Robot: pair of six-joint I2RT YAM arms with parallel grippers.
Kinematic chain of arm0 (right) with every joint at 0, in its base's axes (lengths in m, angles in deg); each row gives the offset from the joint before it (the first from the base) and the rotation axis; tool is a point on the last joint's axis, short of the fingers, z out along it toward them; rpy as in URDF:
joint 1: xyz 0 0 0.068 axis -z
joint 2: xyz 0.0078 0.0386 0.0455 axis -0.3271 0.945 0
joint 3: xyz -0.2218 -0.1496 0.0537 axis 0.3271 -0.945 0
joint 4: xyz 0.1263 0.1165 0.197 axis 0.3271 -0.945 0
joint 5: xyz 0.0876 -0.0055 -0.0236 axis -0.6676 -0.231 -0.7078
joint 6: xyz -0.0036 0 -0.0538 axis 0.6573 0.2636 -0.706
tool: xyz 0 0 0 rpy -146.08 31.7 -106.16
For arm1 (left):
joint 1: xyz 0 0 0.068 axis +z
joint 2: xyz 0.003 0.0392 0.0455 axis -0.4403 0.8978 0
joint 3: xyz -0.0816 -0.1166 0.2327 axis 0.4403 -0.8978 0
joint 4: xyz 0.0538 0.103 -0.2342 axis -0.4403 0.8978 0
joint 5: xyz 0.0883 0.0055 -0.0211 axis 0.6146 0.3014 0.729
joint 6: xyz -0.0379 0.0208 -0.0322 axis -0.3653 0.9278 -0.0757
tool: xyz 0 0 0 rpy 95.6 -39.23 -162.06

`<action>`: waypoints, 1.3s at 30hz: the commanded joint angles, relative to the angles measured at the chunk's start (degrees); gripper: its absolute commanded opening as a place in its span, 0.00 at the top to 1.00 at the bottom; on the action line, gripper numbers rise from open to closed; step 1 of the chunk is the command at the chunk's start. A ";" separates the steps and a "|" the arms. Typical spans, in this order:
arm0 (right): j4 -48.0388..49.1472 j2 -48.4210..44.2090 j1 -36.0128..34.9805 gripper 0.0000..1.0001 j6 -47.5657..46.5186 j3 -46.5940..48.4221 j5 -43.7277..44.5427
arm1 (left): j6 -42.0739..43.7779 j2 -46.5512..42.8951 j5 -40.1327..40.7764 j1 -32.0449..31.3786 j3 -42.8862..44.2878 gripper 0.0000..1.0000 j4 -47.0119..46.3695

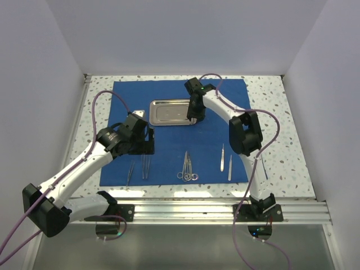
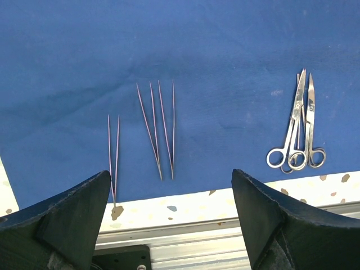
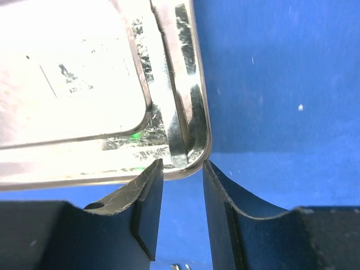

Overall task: Open and lay out the surgical kit
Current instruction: Pick up the medical item from the container.

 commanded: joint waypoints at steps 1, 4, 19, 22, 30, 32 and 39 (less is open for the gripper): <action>1.19 1.84 -0.36 0.62 1.50 4.46 2.02 | 1.43 -0.61 1.09 0.55 -0.24 0.08 -1.70; -0.47 3.85 -0.36 0.62 1.23 7.19 2.29 | 1.17 -0.61 1.09 0.55 -0.59 0.08 -1.96; -6.63 10.36 -1.77 0.65 -3.77 9.91 9.66 | 0.72 -1.40 2.58 1.25 -0.86 0.07 -1.35; -11.19 13.95 -3.44 0.77 -6.24 12.37 12.82 | 0.64 -1.49 2.76 1.51 -0.94 0.07 -1.44; -14.90 18.10 -4.85 1.00 -6.51 12.38 11.26 | 0.99 -1.66 2.67 1.95 -1.21 0.07 -1.70; -14.37 16.96 -4.93 1.00 -6.33 12.20 10.82 | 1.16 -1.75 2.67 2.04 -1.12 0.07 -1.70; -17.26 10.82 -4.32 1.00 -8.00 23.25 11.17 | 1.60 -0.52 1.10 2.22 -1.12 0.07 -3.10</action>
